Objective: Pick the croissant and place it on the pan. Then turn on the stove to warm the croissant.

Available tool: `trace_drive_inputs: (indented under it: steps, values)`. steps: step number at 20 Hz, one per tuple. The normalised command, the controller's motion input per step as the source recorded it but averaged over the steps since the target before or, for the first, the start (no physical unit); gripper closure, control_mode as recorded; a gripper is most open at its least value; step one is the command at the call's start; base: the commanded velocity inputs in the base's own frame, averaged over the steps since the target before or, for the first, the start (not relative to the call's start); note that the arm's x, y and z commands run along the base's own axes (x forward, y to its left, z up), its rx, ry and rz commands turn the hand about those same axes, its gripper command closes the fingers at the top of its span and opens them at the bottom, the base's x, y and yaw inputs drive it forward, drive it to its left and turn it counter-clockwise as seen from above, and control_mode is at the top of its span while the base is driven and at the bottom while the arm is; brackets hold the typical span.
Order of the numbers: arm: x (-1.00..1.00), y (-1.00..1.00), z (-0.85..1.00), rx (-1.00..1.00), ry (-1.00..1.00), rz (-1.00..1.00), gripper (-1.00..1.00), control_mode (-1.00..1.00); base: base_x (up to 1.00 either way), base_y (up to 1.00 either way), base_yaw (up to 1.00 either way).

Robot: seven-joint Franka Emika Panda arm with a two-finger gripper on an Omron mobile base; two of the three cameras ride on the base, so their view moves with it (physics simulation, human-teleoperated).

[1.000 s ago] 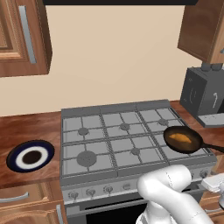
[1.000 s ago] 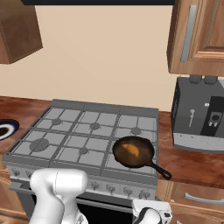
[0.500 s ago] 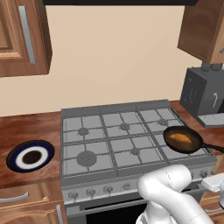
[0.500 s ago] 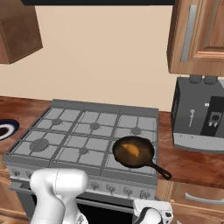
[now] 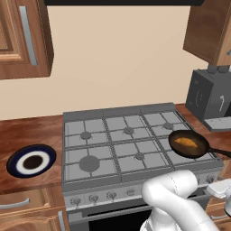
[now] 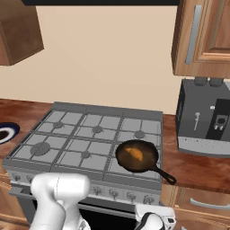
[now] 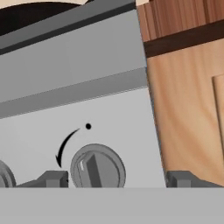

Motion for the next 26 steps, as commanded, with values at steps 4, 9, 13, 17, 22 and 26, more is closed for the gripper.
trace_drive_inputs:
  steps: [4,9,13,17,22,26]
  values:
    - [0.0,0.34,0.0,0.0,0.0,-0.1,1.0,-1.0,0.0,0.0,0.0]
    - [0.0,0.26,0.0,0.0,0.01,-0.09,1.0,-1.0,0.0,0.0,0.0]
    - [0.0,0.12,0.0,0.0,0.07,-0.05,1.0,-1.0,0.0,0.0,0.0]
    - [0.0,0.13,0.0,0.0,0.05,-0.03,1.0,-1.0,0.0,0.0,0.0]
    - [0.0,0.19,0.0,0.0,0.03,0.0,1.0,-1.0,0.0,0.0,0.0]
    - [0.11,0.04,0.0,0.0,0.0,0.0,1.0,-1.0,0.0,0.0,0.0]
